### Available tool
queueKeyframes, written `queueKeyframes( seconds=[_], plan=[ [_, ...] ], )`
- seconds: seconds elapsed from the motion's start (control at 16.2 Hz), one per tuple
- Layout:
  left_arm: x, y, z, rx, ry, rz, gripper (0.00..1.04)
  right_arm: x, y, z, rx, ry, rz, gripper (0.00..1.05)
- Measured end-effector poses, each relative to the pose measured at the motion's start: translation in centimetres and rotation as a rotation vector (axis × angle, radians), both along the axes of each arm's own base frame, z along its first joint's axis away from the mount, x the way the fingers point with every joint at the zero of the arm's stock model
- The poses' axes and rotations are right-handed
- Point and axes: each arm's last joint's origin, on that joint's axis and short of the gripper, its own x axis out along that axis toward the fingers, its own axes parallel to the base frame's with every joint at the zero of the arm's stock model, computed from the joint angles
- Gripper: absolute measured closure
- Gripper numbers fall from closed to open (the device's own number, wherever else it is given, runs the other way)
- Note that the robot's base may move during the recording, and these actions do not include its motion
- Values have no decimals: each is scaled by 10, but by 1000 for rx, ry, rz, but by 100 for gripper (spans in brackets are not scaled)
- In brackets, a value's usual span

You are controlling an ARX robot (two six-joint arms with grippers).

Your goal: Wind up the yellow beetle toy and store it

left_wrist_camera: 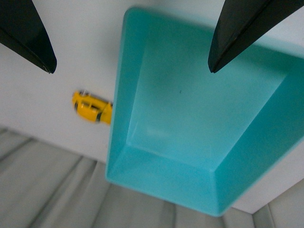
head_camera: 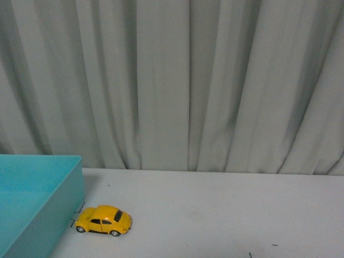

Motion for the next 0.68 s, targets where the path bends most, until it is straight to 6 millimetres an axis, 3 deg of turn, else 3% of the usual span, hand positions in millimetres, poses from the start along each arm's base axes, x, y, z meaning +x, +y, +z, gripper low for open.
queueKeyframes(
  seconds=[0.19,0.43,0.56,0.68],
  plan=[
    [48,-3,48,-102,-127,7,7,0,0,0,0,0,-1,7],
    [145,-10,67,56,-53,-119,7,0,0,0,0,2,-1,7],
    [195,-36,76,175,-3,-307,7,0,0,0,0,2,0,7],
    [232,-71,71,356,52,-521,7,0,0,0,0,2,-1,7]
  ],
)
